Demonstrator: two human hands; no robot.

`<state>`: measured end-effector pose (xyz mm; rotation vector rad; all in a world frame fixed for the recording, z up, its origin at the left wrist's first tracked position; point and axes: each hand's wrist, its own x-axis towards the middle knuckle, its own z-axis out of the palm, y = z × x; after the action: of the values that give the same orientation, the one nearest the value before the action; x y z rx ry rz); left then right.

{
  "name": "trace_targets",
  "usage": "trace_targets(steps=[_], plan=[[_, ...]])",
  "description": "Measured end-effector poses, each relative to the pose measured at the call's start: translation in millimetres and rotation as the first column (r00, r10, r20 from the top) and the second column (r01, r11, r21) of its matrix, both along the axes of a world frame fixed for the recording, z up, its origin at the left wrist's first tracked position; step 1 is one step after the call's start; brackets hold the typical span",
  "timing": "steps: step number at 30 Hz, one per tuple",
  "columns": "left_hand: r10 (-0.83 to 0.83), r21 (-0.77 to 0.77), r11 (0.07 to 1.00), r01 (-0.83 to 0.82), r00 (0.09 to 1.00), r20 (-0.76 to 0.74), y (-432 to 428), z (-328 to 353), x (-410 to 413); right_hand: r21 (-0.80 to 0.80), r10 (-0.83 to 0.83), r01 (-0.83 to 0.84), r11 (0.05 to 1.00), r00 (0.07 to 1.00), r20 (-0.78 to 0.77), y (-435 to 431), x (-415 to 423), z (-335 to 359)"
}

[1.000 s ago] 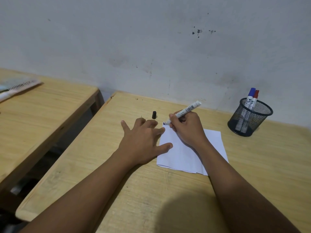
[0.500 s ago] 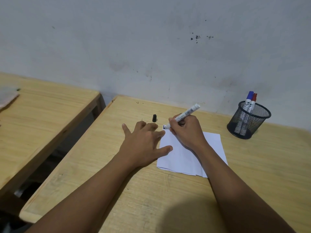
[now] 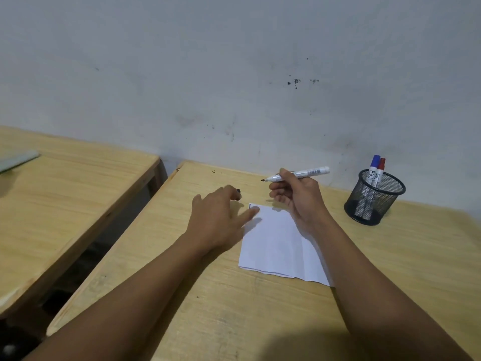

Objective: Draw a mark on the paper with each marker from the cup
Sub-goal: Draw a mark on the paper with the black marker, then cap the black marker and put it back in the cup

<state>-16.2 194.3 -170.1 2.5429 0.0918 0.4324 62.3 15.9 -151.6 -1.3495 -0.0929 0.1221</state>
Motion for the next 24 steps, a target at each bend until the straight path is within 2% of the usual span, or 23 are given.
trace_targets(steps=[2,3,6,8,9,11,13,14,18,24], plan=[[0.070,-0.103,0.992,-0.073,0.997,-0.029,4,5,22,0.020,-0.015,0.015,1.000,1.000,0.016,-1,-1,9],[0.080,-0.092,0.992,-0.087,0.993,-0.081,7,8,32,0.019,-0.022,0.021,1.000,0.999,0.024,-2,-2,13],[0.066,0.081,0.995,-0.050,0.976,-0.209,12,15,49,-0.027,-0.031,0.033,0.999,0.998,0.058,-8,-9,23],[0.079,0.103,0.993,-0.060,0.978,-0.191,10,22,48,-0.054,-0.044,0.049,0.997,0.996,0.080,-15,-15,29],[0.083,0.044,0.996,-0.076,0.981,-0.175,7,26,46,-0.056,-0.053,0.058,0.997,0.994,0.090,-19,-18,33],[0.019,-0.226,0.973,-0.043,0.994,-0.106,1,41,41,-0.052,-0.075,0.081,0.995,0.990,0.118,-27,-24,47],[-0.081,-0.528,0.847,0.060,0.997,-0.018,-6,58,34,-0.060,-0.093,0.102,0.993,0.986,0.141,-30,-29,60],[-0.130,-0.612,0.782,0.117,0.991,0.024,-12,72,27,-0.058,-0.104,0.114,0.992,0.981,0.161,-31,-34,70],[-0.263,-0.723,0.629,0.287,0.953,0.149,-37,120,2,-0.049,-0.152,0.169,0.984,0.958,0.241,-38,-58,110],[-0.294,-0.712,0.593,0.375,0.925,0.242,-64,169,-28,-0.084,-0.200,0.242,0.967,0.917,0.345,-59,-92,152]])
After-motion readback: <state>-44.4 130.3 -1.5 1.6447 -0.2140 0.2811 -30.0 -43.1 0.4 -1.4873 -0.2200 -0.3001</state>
